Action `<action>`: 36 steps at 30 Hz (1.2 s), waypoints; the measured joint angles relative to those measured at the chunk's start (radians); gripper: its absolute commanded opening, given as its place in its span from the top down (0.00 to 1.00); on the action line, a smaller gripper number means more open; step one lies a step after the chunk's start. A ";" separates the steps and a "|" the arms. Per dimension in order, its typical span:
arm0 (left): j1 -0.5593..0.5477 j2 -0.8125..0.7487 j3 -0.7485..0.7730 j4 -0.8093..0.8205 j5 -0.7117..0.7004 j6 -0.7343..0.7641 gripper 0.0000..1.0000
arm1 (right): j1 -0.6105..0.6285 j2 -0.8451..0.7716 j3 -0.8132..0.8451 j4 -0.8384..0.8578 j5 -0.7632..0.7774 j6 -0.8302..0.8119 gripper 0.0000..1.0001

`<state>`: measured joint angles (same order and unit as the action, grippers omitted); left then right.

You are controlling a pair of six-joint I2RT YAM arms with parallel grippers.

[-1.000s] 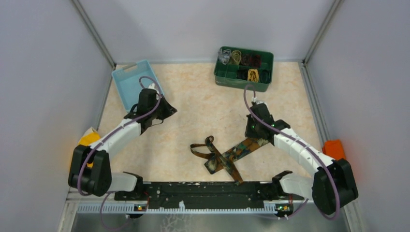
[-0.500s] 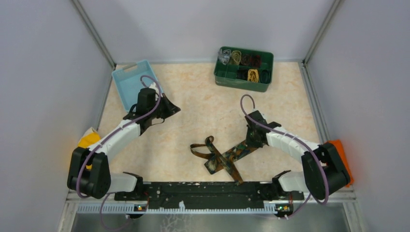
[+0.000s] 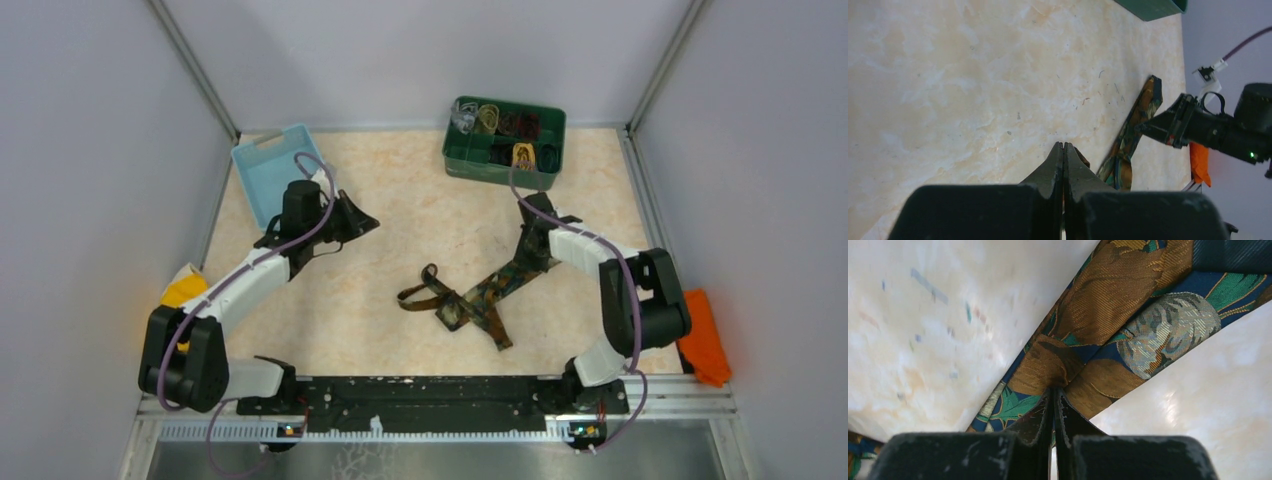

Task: Roll the ties
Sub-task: Move the tie to the center of the board, then flatten out the tie at the center of the board.

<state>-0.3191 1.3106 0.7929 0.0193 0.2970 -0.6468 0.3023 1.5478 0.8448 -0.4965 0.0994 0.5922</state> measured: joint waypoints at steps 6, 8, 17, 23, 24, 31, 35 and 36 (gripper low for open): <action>-0.008 0.063 0.009 0.106 0.126 0.024 0.94 | -0.135 0.115 0.118 0.027 0.012 -0.057 1.00; -0.024 0.133 0.044 0.117 0.174 0.032 0.89 | -0.155 0.151 0.159 0.039 0.016 -0.073 1.00; -0.248 0.478 0.358 -0.005 0.155 0.106 0.53 | -0.168 0.231 0.242 0.097 0.004 -0.130 1.00; -0.288 0.625 0.554 -0.133 0.021 0.144 0.51 | -0.168 0.235 0.242 0.124 -0.016 -0.138 1.00; -0.294 0.650 0.586 -0.152 -0.010 0.151 0.51 | -0.168 0.236 0.241 0.127 -0.018 -0.138 1.00; -0.354 0.744 0.666 -0.265 -0.148 0.177 0.54 | -0.168 0.237 0.235 0.154 -0.030 -0.139 1.00; -0.377 0.750 0.670 -0.317 -0.206 0.185 0.66 | -0.168 0.237 0.233 0.160 -0.034 -0.139 1.00; -0.380 0.750 0.670 -0.323 -0.217 0.189 0.69 | -0.168 0.237 0.232 0.162 -0.035 -0.139 1.00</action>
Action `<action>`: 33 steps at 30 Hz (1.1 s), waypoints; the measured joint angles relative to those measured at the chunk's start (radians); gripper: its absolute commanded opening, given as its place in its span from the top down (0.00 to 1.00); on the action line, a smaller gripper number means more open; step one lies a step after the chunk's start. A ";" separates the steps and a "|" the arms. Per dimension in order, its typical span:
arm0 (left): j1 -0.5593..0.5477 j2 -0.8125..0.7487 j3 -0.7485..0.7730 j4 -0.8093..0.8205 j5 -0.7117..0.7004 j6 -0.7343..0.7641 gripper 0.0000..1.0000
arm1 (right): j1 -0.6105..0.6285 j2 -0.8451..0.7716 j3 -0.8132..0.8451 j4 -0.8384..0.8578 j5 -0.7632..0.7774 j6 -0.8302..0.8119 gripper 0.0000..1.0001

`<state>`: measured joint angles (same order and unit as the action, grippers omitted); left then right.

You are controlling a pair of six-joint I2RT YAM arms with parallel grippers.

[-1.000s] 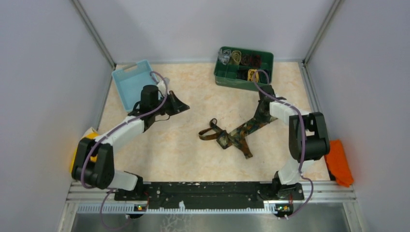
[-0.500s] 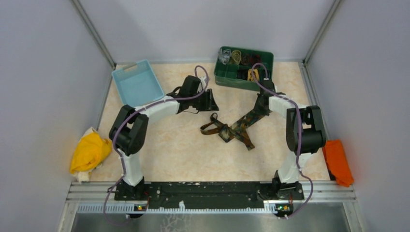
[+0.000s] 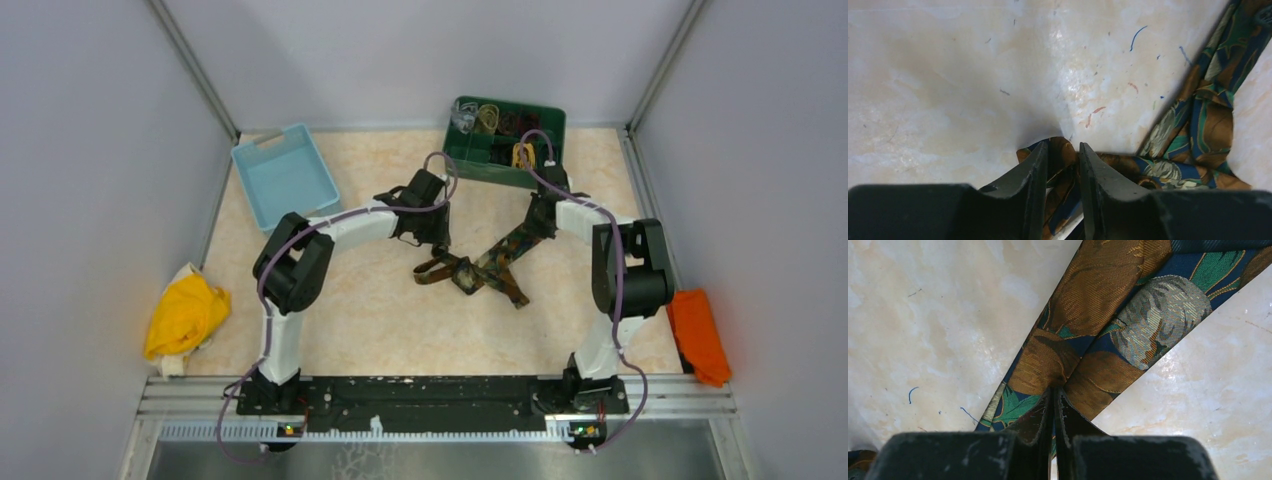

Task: Roll the ties
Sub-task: Flatten out the tie at the center of the board.

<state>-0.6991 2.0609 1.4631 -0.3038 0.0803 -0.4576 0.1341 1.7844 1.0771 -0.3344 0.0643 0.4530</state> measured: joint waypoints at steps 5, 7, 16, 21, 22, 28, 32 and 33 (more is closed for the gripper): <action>-0.006 0.000 -0.004 -0.034 -0.029 0.007 0.97 | 0.000 0.000 -0.003 0.009 -0.006 0.000 1.00; -0.006 0.000 -0.016 -0.035 -0.041 0.007 1.00 | 0.000 0.000 -0.003 0.010 -0.006 0.000 1.00; -0.008 -0.194 -0.195 -0.067 -0.205 -0.026 1.00 | 0.000 0.004 -0.002 0.019 -0.008 0.003 1.00; -0.008 -0.516 -0.312 -0.102 -0.317 -0.040 1.00 | -0.008 0.011 0.006 0.026 -0.010 0.014 1.00; -0.008 -0.587 -0.335 -0.100 -0.336 -0.042 1.00 | -0.011 0.012 0.006 0.027 -0.012 0.015 1.00; -0.008 -0.891 -0.500 -0.097 -0.413 -0.064 1.00 | -0.029 0.018 0.011 0.035 -0.016 0.022 1.00; -0.008 -0.998 -0.597 -0.138 -0.461 -0.080 1.00 | -0.037 0.021 0.012 0.040 -0.017 0.023 1.00; -0.008 -1.021 -0.608 -0.152 -0.468 -0.082 1.00 | -0.039 0.021 0.012 0.042 -0.017 0.023 1.00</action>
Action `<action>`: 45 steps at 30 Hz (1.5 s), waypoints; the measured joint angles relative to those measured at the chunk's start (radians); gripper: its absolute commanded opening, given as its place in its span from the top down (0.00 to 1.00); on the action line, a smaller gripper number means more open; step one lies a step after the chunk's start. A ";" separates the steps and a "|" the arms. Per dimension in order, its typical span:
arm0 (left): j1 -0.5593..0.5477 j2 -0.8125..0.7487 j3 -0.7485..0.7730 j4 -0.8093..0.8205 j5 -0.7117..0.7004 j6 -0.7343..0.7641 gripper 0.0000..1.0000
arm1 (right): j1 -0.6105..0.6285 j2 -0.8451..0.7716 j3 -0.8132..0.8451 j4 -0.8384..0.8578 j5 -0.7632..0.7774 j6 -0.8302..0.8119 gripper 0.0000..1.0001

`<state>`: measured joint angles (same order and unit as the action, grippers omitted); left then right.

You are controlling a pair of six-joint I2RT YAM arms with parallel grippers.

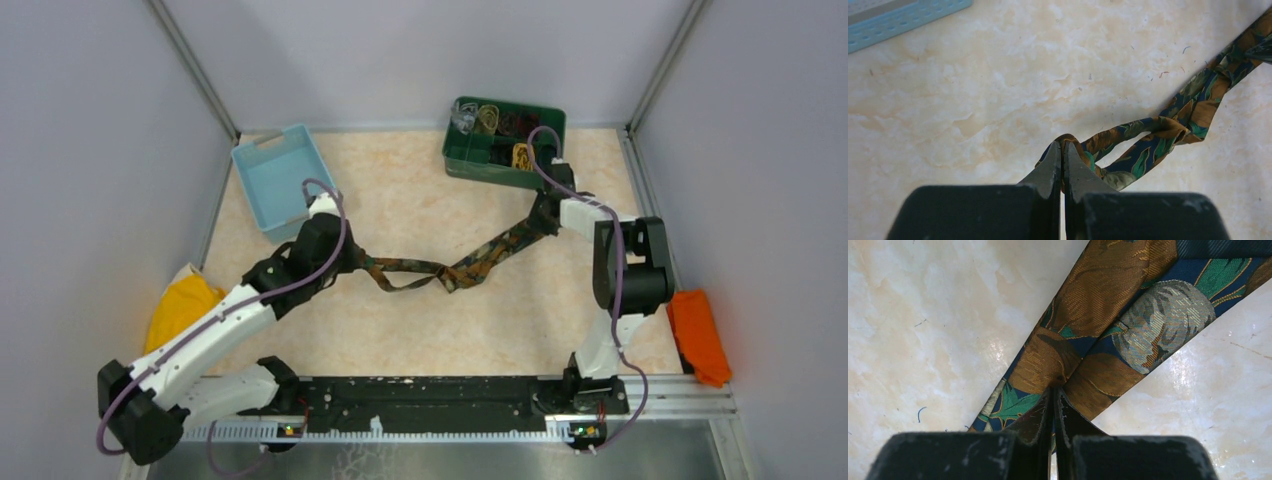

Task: Roll the ties
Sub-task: Flatten out the tie at the center of the board.

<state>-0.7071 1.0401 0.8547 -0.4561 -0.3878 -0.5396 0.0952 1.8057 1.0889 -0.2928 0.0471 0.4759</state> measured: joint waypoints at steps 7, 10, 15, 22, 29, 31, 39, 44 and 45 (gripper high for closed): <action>0.000 -0.206 -0.019 -0.027 -0.041 0.018 1.00 | -0.019 0.005 0.000 0.014 0.000 0.006 1.00; 0.000 -0.261 -0.016 -0.052 -0.062 0.026 1.00 | -0.029 0.008 0.003 0.019 0.000 0.008 1.00; 0.000 -0.282 -0.015 -0.089 -0.082 0.035 1.00 | -0.034 0.018 0.014 0.020 0.000 0.008 1.00; 0.000 -0.281 -0.002 -0.182 -0.126 0.031 1.00 | -0.038 0.023 0.022 0.019 -0.001 0.008 1.00; 0.000 -0.262 0.008 -0.226 -0.137 0.035 0.87 | -0.048 0.032 0.032 0.019 -0.018 0.015 1.00; 0.000 -0.262 0.008 -0.225 -0.123 0.037 0.84 | -0.050 0.032 0.032 0.019 -0.022 0.015 1.00; 0.000 -0.245 0.008 -0.227 0.020 0.048 0.69 | -0.053 0.032 0.032 0.021 -0.027 0.015 1.00; 0.000 -0.193 0.006 -0.252 0.088 0.058 0.71 | -0.053 0.032 0.031 0.021 -0.030 0.015 1.00; 0.000 -0.188 0.005 -0.253 0.101 0.060 0.71 | -0.054 0.032 0.031 0.021 -0.031 0.015 1.00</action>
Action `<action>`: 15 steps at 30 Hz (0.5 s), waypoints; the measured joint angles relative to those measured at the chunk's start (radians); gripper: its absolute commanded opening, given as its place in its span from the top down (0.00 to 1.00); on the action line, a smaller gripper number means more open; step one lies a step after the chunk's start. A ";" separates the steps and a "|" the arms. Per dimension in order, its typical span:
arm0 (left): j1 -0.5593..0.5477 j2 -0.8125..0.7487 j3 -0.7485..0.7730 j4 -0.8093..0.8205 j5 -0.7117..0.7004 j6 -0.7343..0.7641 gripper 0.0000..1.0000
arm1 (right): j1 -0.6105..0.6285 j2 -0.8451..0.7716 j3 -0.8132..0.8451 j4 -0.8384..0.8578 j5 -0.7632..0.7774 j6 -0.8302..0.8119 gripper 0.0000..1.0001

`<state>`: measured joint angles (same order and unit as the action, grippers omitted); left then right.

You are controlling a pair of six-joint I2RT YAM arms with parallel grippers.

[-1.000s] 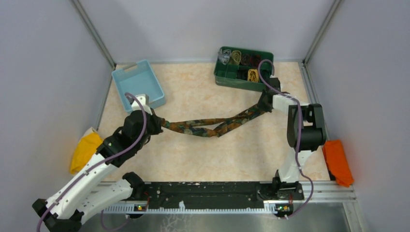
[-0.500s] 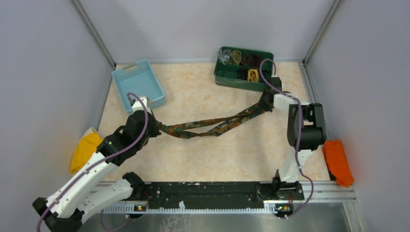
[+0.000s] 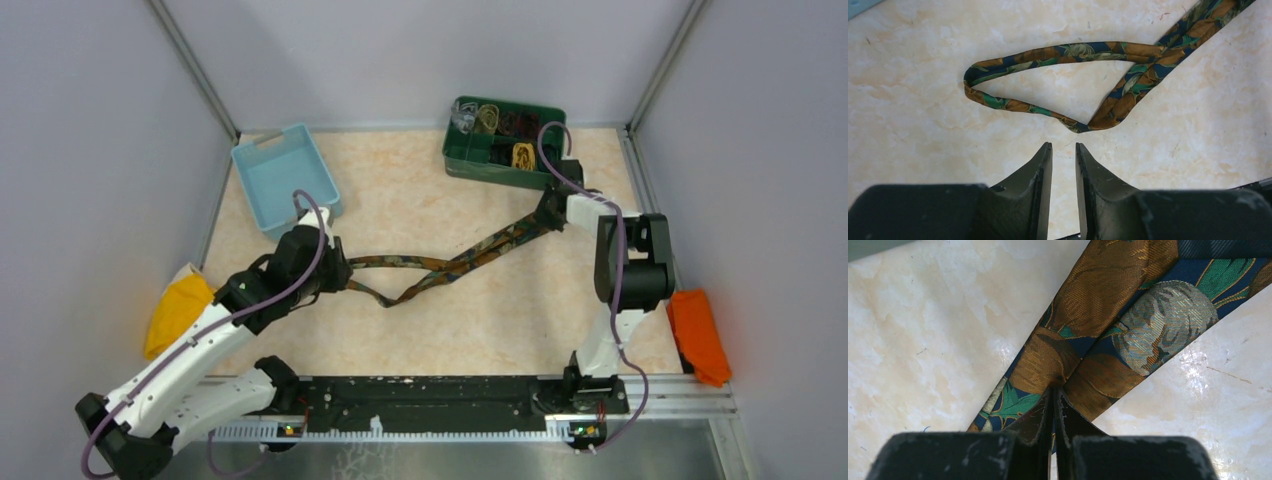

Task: Roll the ties
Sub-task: Flatten out the tie at the center of the board.

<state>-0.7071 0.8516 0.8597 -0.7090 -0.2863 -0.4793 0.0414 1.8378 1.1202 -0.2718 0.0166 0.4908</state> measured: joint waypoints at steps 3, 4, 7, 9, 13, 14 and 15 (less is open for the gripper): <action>0.000 0.003 -0.014 0.032 0.029 0.002 0.84 | -0.001 0.000 0.000 0.000 -0.001 0.000 1.00; 0.000 0.008 -0.024 0.058 0.037 0.002 0.91 | 0.000 0.000 0.000 0.001 -0.001 0.000 1.00; 0.000 0.068 -0.056 0.151 0.042 -0.002 1.00 | 0.000 -0.013 -0.016 0.016 0.001 0.000 1.00; 0.000 0.154 -0.064 0.204 0.033 -0.015 1.00 | 0.003 -0.037 -0.042 0.016 0.014 -0.001 0.96; 0.002 0.378 -0.061 0.250 -0.002 -0.058 0.91 | 0.031 -0.095 -0.060 -0.055 0.059 -0.024 0.75; 0.003 0.433 -0.057 0.249 -0.009 -0.073 0.82 | 0.043 -0.112 -0.060 -0.068 0.065 -0.027 0.71; 0.009 0.485 -0.051 0.244 -0.014 -0.090 0.76 | 0.057 -0.132 -0.060 -0.078 0.069 -0.031 0.68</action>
<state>-0.6983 1.3365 0.8089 -0.4652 -0.3004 -0.5694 0.0986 1.7061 1.0603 -0.3496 0.0853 0.4595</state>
